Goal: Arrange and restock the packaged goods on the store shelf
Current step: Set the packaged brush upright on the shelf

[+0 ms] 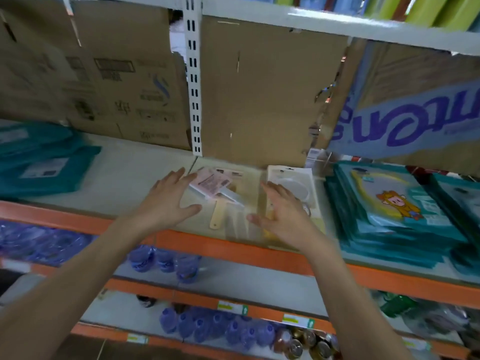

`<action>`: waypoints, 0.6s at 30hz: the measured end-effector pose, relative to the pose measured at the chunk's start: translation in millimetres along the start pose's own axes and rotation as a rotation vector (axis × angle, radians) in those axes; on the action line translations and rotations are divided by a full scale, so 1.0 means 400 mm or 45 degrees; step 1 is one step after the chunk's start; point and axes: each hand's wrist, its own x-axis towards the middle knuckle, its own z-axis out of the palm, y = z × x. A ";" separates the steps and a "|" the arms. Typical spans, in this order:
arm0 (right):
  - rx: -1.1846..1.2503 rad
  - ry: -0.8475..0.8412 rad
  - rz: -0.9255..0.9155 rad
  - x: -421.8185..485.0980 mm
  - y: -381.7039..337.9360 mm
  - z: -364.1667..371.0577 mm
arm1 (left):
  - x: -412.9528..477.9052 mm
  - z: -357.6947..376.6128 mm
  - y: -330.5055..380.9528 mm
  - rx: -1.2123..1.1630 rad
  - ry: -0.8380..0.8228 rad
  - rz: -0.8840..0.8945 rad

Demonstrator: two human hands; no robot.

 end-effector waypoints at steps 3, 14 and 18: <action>-0.033 -0.019 -0.023 0.039 -0.039 0.032 | -0.001 -0.011 -0.049 0.002 -0.028 -0.015; -0.130 -0.070 0.005 0.215 -0.031 0.114 | 0.129 -0.005 -0.116 0.110 -0.054 0.047; -0.267 -0.028 0.061 0.247 -0.027 0.151 | 0.180 0.003 -0.121 0.133 -0.081 0.091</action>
